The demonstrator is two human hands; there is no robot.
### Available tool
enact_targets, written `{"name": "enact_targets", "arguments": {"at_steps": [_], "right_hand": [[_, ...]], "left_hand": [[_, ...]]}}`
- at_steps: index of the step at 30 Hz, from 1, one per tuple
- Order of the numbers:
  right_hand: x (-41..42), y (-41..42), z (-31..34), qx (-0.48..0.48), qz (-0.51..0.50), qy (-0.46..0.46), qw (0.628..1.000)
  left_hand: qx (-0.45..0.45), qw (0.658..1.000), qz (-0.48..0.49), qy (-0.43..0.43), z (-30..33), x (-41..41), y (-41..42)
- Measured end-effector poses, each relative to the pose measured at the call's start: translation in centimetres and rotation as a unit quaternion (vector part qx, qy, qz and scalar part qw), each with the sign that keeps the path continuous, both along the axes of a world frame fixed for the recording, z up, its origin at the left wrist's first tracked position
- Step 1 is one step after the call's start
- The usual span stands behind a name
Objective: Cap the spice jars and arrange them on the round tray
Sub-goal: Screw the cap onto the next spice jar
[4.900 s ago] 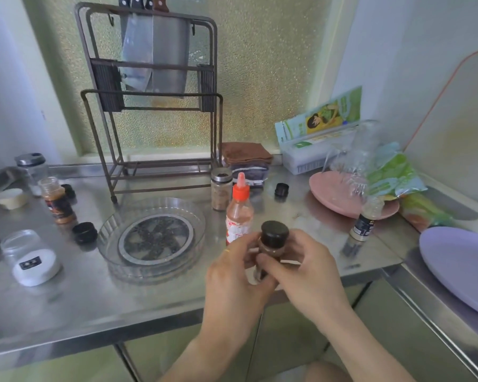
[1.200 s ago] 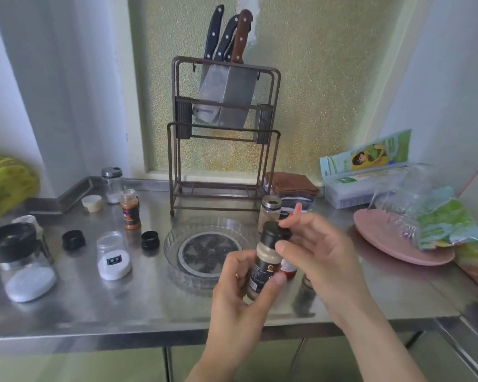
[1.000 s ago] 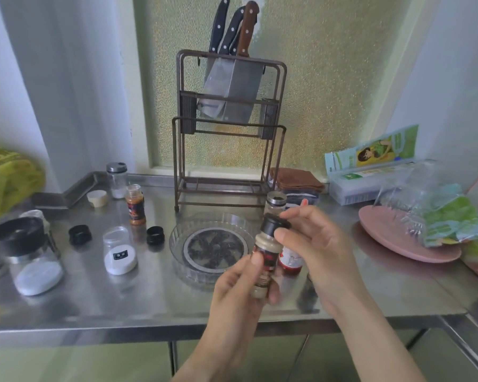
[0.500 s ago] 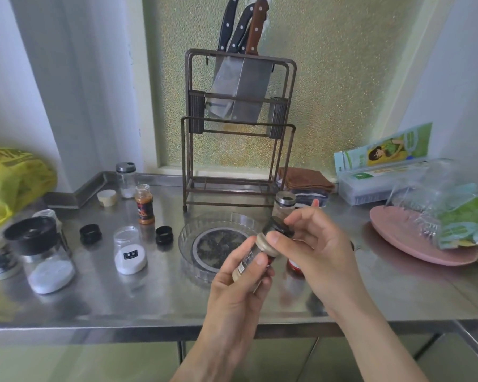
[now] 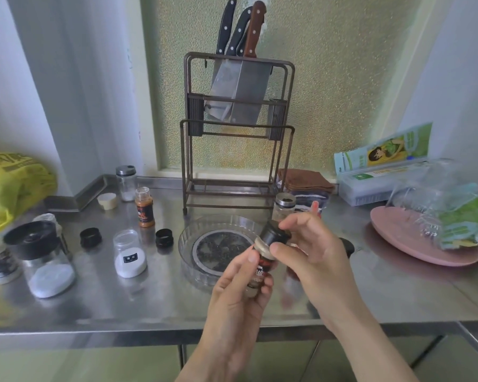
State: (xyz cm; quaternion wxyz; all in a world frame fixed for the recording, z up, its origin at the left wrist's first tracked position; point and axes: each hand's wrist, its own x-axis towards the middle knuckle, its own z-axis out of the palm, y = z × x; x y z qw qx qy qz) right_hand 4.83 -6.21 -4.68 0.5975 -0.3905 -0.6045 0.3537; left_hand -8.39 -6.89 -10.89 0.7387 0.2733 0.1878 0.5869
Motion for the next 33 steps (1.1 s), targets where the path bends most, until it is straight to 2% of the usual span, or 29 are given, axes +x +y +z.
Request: {"name": "enact_targets", "arguments": {"at_steps": [3,7,11,15,18,22,25,29,33], "right_hand": [[-0.26,0.01,-0.08,0.002,-0.04,-0.039,0.998],[-0.19,0.0,-0.14,-0.012,-0.009,0.009,1.0],[-0.36,0.09,-0.31,-0.007,-0.046,-0.016,0.999],[-0.52,-0.11,-0.37,-0.002,-0.022,0.018,1.0],[-0.59,-0.03,-0.46,0.002,-0.051,-0.009,0.999],[-0.48,0.07,-0.75,-0.002,-0.033,0.012,0.999],[-0.4,0.06,-0.78,-0.007,-0.063,-0.036,0.997],[-0.02,-0.01,-0.65,-0.004,0.015,0.018,1.0],[0.12,-0.23,-0.93,-0.016,0.016,0.052,0.998]], "left_hand": [[-0.006,1.0,0.016,0.011,-0.13,0.11,-0.01],[-0.012,1.0,0.01,0.003,-0.26,0.08,0.09],[-0.012,1.0,0.025,0.015,-0.32,0.11,0.12],[-0.009,1.0,0.012,0.0,-0.33,0.01,0.21],[-0.015,1.0,0.019,0.011,-0.2,0.15,0.13],[-0.025,1.0,0.012,-0.001,-0.22,0.16,0.26],[-0.025,1.0,0.007,0.001,-0.27,0.39,0.14],[-0.04,0.999,-0.01,-0.025,-0.42,0.26,0.17],[-0.041,0.999,0.02,-0.001,-0.58,0.02,0.41]]}}
